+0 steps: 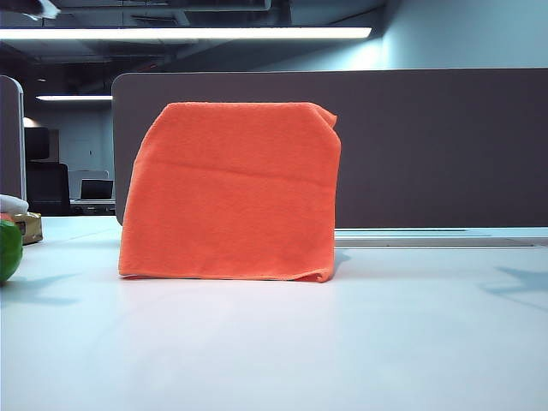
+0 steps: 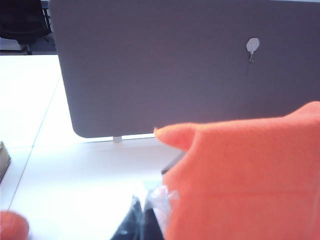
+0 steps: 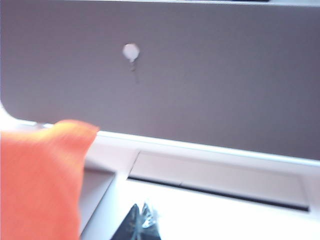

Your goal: Pick up the cloth from the table and use it to cover the mirror.

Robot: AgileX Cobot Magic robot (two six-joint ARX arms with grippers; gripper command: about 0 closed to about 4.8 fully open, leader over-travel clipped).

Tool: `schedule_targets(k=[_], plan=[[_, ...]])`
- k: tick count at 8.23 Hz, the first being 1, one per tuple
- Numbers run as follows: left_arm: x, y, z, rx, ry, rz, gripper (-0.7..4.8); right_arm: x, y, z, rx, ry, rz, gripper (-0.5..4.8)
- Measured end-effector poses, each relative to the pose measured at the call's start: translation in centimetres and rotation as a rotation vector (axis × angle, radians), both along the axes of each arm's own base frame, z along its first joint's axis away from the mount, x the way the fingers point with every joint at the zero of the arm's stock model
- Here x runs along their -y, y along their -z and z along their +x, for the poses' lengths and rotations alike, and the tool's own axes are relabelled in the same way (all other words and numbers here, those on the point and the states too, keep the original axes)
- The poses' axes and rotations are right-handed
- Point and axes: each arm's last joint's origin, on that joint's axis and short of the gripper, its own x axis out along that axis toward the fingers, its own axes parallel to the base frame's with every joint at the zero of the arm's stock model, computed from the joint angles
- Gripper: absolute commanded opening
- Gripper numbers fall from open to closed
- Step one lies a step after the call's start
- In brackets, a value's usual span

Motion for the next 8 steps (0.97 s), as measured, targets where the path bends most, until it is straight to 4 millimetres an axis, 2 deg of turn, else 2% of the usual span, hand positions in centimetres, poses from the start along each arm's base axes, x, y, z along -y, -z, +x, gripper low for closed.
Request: schedule_targets(k=[1,3,4,6,7,8], plan=[[-0.4,1.0,-2.9,0.04,0.0,-0.009,-0.06,0.3,2.5,-3.7,0.056,-0.035,0.031,-0.06],[-0.8,1.9,-6.2,0.087,0.001,-0.03,-0.06,1.1,3.5,-7.1,0.158,-0.032,0.021,-0.06],[-1.3,3.7,-9.9,0.056,-0.01,-0.026,-0.06,2.6,5.7,-9.9,0.166,0.179,-0.074,-0.06],[-1.6,5.3,-11.8,0.063,-0.02,-0.027,-0.06,3.0,7.0,-11.3,0.167,0.214,-0.079,-0.06],[-1.8,6.1,-13.5,0.094,-0.021,-0.031,-0.06,3.5,8.3,-12.6,0.209,0.249,-0.145,-0.06],[-1.9,6.4,-13.9,0.093,-0.027,-0.031,-0.06,3.6,8.6,-12.8,0.223,0.252,-0.162,-0.06]])
